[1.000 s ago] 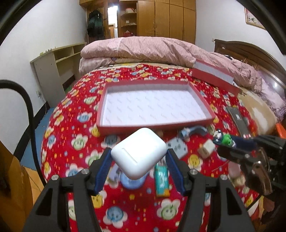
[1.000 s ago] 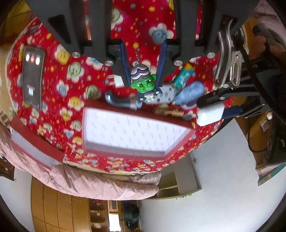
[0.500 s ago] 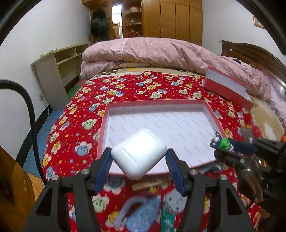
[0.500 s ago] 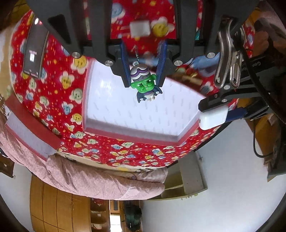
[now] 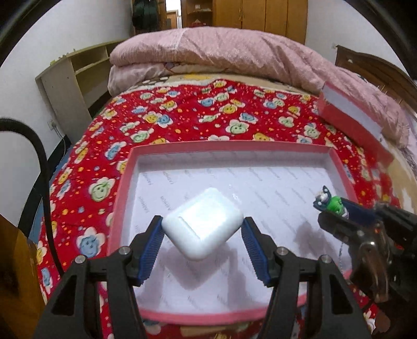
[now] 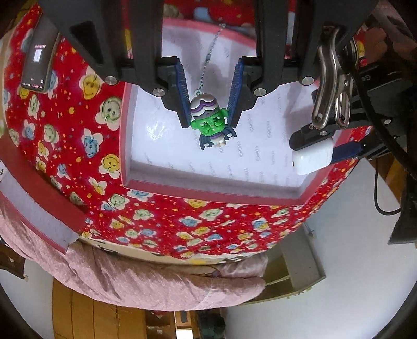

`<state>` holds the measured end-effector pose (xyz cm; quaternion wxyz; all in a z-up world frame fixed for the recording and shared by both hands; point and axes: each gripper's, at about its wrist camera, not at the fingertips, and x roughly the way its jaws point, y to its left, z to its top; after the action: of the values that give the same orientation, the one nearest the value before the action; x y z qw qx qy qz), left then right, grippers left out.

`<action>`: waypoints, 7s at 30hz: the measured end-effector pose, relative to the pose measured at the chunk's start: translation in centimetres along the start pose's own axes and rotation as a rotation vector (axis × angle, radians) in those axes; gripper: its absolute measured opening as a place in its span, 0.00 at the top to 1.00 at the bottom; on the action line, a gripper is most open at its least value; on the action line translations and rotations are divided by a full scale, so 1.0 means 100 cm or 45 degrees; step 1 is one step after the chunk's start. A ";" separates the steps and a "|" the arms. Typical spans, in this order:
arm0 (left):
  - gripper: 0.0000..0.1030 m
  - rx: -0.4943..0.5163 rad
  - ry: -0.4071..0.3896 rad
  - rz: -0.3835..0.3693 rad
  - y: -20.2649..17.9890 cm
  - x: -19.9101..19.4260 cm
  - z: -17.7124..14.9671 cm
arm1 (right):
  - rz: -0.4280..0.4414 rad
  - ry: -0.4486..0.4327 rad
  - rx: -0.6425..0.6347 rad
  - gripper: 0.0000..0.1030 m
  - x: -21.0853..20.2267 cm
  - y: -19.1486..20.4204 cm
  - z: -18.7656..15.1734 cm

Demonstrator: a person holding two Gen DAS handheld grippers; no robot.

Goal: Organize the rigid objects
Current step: 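Carry earbud case into red box with left tool while right tool carries keychain in, then open both tools and lift them away from the box, then move left tool to green lighter while right tool moves to orange-labelled pill bottle, then close left tool on green lighter while right tool closes on pill bottle, then lower lighter into box beside earbud case with left tool while right tool lowers bottle in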

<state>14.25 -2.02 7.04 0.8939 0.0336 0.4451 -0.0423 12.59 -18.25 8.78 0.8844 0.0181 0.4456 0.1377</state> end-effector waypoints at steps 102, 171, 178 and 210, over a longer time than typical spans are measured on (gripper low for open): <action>0.35 -0.093 -0.075 0.000 0.040 -0.109 -0.111 | 0.023 -0.036 -0.038 0.54 -0.086 0.036 -0.096; 0.51 0.176 -0.010 -0.161 -0.030 -0.083 -0.198 | -0.106 -0.046 0.041 0.54 -0.088 0.008 -0.194; 0.47 0.173 -0.043 -0.154 -0.031 -0.080 -0.198 | -0.067 -0.030 0.056 0.54 -0.079 0.009 -0.198; 0.77 0.110 -0.156 -0.175 -0.003 -0.111 -0.164 | -0.120 -0.069 0.023 0.55 -0.090 0.012 -0.189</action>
<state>-5.48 -0.21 6.03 0.9121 0.0389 0.3886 -0.1248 -7.78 -21.17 4.62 0.9015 0.0088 0.4230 0.0912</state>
